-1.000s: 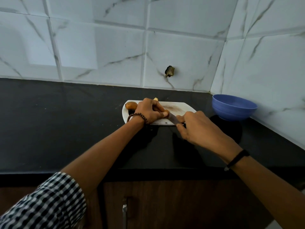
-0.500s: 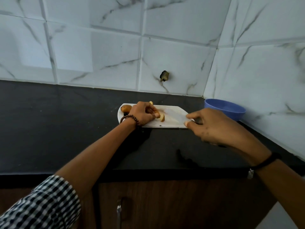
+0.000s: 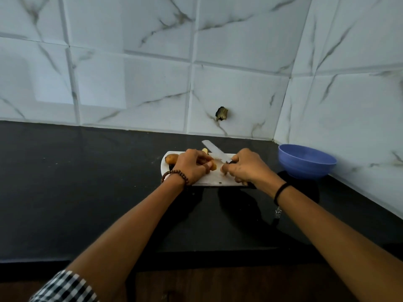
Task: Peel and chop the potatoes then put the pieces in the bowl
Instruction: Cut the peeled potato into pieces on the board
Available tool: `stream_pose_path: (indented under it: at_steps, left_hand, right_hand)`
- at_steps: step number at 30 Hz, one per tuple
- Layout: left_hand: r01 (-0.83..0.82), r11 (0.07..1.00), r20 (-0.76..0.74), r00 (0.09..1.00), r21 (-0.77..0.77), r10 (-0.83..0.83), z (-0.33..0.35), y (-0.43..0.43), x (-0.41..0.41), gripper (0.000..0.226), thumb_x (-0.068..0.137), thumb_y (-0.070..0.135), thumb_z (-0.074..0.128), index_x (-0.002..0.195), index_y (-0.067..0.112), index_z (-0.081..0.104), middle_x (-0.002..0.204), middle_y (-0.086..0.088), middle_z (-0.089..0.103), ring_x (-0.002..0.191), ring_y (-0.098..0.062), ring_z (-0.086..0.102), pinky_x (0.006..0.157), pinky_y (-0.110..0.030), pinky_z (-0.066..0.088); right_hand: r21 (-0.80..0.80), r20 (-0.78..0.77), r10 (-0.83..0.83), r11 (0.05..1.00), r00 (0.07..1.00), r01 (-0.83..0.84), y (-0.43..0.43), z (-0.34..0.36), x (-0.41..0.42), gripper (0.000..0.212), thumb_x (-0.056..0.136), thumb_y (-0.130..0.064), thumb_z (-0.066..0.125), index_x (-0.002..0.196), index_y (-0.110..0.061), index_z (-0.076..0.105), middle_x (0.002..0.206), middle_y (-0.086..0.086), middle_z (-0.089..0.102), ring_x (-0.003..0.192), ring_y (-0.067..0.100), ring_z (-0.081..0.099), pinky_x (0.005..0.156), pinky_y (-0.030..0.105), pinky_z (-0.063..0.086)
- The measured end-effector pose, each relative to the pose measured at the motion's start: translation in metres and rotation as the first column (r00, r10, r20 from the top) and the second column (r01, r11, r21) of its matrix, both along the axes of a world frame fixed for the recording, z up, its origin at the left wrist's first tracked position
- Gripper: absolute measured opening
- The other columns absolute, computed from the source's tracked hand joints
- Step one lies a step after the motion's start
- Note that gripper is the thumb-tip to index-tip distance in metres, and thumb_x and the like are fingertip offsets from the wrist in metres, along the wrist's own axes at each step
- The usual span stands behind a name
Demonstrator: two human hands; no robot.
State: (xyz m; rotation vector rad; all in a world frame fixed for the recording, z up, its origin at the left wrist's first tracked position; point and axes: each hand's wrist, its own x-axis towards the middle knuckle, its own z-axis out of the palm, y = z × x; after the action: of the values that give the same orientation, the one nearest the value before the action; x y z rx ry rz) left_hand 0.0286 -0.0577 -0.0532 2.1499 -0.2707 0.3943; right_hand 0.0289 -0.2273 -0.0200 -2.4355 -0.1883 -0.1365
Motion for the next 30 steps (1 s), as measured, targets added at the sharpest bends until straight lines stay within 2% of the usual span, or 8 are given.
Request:
stream_pose_path:
  at_steps: [5,8,12,17,22,25,28,30]
  left_hand:
    - [-0.056,0.982,0.023,0.998,0.182,0.053,-0.004,-0.005,0.003,0.025,0.088,0.029,0.066,0.112,0.023,0.071,0.112,0.000,0.065,0.100,-0.010,0.062,0.097,-0.025,0.047]
    - [-0.062,0.965,0.034,0.998,0.255,0.055,-0.008,-0.010,0.004,0.029,0.087,0.036,0.064,0.115,0.027,0.069,0.115,-0.004,0.062,0.108,-0.017,0.058,0.096,-0.037,0.050]
    - [-0.070,0.921,0.110,0.994,0.384,0.030,-0.008,-0.016,0.005,0.029,0.094,0.033,0.056,0.118,0.024,0.067,0.115,-0.004,0.061,0.110,-0.017,0.053,0.082,-0.026,0.046]
    - [-0.091,0.933,0.132,0.990,0.349,0.047,-0.007,-0.015,0.011,0.026,0.092,0.031,0.058,0.116,0.025,0.067,0.113,0.002,0.065,0.105,-0.014,0.058,0.080,-0.025,0.047]
    - [-0.097,0.941,0.074,0.994,0.325,0.077,-0.006,-0.010,0.011,0.021,0.090,0.038,0.060,0.106,0.028,0.071,0.117,-0.006,0.058,0.117,-0.022,0.052,0.093,-0.039,0.049]
    - [-0.099,0.954,0.029,0.995,0.282,0.094,-0.006,-0.008,0.013,0.019,0.092,0.034,0.057,0.102,0.030,0.073,0.118,-0.003,0.059,0.106,-0.018,0.058,0.095,-0.038,0.048]
    - [-0.125,0.974,0.003,0.992,0.187,0.127,-0.006,-0.007,0.014,0.021,0.094,0.025,0.056,0.109,0.021,0.070,0.112,-0.002,0.065,0.105,-0.015,0.061,0.099,-0.035,0.047]
    - [-0.122,0.985,-0.018,0.992,0.121,0.125,-0.006,-0.007,0.014,0.020,0.094,0.021,0.056,0.111,0.017,0.067,0.104,0.000,0.069,0.103,-0.012,0.062,0.099,-0.031,0.046]
  right_hand:
    - [0.089,0.038,-0.023,0.996,0.999,0.020,0.012,0.011,0.028,0.022,0.083,-0.020,0.071,0.087,0.001,0.068,0.058,0.009,0.059,0.032,0.012,0.044,0.035,0.017,0.033]
    - [0.068,0.048,-0.009,0.998,0.999,0.006,0.028,0.014,0.047,0.018,0.082,-0.017,0.073,0.083,0.000,0.068,0.061,0.009,0.059,0.038,0.014,0.049,0.036,0.019,0.036]
    - [0.034,0.052,0.037,0.999,0.998,-0.038,0.046,0.013,0.065,0.016,0.079,-0.017,0.074,0.077,-0.004,0.067,0.064,0.009,0.059,0.048,0.017,0.053,0.043,0.025,0.040]
    - [-0.013,0.050,0.076,0.997,0.996,-0.075,0.054,0.007,0.076,0.019,0.077,-0.016,0.073,0.067,-0.011,0.058,0.062,0.008,0.054,0.050,0.016,0.048,0.048,0.027,0.039]
    - [0.113,0.027,0.044,0.992,0.999,-0.047,0.038,0.009,0.057,0.028,0.087,-0.029,0.071,0.084,-0.001,0.068,0.056,0.009,0.059,0.037,0.015,0.045,0.036,0.020,0.035]
    - [0.101,0.032,0.028,0.994,0.999,-0.031,0.020,0.012,0.034,0.032,0.094,-0.036,0.064,0.083,-0.006,0.064,0.056,0.007,0.056,0.035,0.013,0.043,0.034,0.018,0.031]
    - [0.101,0.016,0.014,0.995,1.000,-0.015,0.001,0.013,0.014,0.037,0.095,-0.034,0.059,0.090,0.003,0.065,0.059,0.006,0.059,0.035,0.011,0.044,0.035,0.017,0.030]
    - [0.100,-0.017,0.021,0.995,1.000,-0.019,-0.009,0.015,0.000,0.031,0.096,-0.031,0.058,0.094,-0.001,0.068,0.062,0.004,0.061,0.036,0.008,0.046,0.035,0.018,0.032]
